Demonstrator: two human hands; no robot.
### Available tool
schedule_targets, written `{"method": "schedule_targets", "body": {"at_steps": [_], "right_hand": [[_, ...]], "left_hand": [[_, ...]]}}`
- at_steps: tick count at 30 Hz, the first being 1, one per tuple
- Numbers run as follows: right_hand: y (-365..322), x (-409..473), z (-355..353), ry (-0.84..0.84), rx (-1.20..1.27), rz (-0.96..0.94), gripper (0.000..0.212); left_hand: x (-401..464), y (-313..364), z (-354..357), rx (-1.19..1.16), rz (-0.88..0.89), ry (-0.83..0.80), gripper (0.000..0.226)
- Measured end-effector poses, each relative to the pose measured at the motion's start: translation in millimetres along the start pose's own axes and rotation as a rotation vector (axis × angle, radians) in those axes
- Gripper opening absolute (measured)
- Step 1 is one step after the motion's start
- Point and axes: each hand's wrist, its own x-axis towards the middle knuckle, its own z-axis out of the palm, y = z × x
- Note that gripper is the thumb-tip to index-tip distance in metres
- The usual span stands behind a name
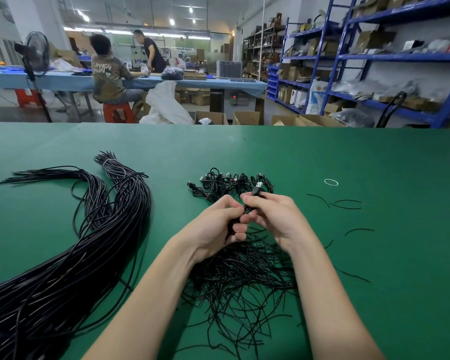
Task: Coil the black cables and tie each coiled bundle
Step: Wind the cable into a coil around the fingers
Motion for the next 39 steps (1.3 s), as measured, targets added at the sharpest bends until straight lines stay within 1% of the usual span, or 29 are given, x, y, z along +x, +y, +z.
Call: {"method": "schedule_targets", "body": {"at_steps": [2, 5, 10, 12, 14, 15, 16, 17, 18, 19, 20, 21, 23, 26, 28, 32, 36, 39], "right_hand": [[0, -1, -2, -0.033, -0.042, -0.011, 0.006], [-1, -1, -4, -0.069, -0.104, -0.028, 0.005], [-2, 0, -8, -0.065, -0.168, -0.052, 0.005], [-1, 0, -4, -0.053, -0.109, -0.053, 0.009], [-1, 2, -1, 0.004, -0.015, -0.032, 0.02], [0, 2, -1, 0.039, -0.052, -0.03, 0.021], [0, 1, -1, 0.068, -0.201, -0.051, 0.018], [3, 2, -3, 0.073, -0.446, -0.084, 0.014], [5, 0, -4, 0.035, -0.693, -0.1, 0.011], [8, -2, -2, -0.041, -0.888, -0.082, 0.01], [10, -5, 0, -0.119, -1.019, -0.045, 0.012], [13, -6, 3, -0.165, -1.096, -0.009, 0.015], [13, -8, 11, -0.153, -1.169, 0.002, 0.015], [8, -7, 9, -0.092, -1.146, -0.041, 0.01], [6, -6, 5, -0.066, -1.054, -0.055, 0.008], [5, -7, 2, -0.053, -0.776, -0.029, 0.004], [5, -7, -2, 0.0, -0.385, 0.009, 0.007], [4, -6, -5, 0.038, -0.243, -0.018, 0.006]], "left_hand": [[0, 0, -4, 0.024, 0.0, -0.006, 0.019], [0, 0, -12, -0.018, -0.029, 0.004, 0.018], [0, -1, -14, -0.061, -0.033, 0.051, 0.007], [0, 0, -14, -0.088, -0.016, 0.114, 0.002], [1, 2, -17, -0.142, 0.012, 0.216, 0.003], [1, 4, -19, -0.181, 0.033, 0.268, 0.005], [1, 5, -21, -0.227, 0.057, 0.309, 0.005], [2, 5, -23, -0.275, 0.081, 0.339, 0.005], [2, 6, -24, -0.318, 0.1, 0.359, 0.004], [3, 6, -24, -0.355, 0.11, 0.369, 0.002], [3, 6, -23, -0.387, 0.111, 0.373, 0.001], [3, 6, -22, -0.415, 0.108, 0.374, 0.001], [2, 5, -22, -0.451, 0.098, 0.378, 0.001], [2, 5, -23, -0.465, 0.099, 0.383, 0.002], [3, 4, -24, -0.474, 0.102, 0.386, 0.003], [4, 3, -25, -0.478, 0.103, 0.38, 0.006], [6, 2, -26, -0.479, 0.11, 0.376, 0.008], [6, 0, -27, -0.48, 0.114, 0.373, 0.008]]}}
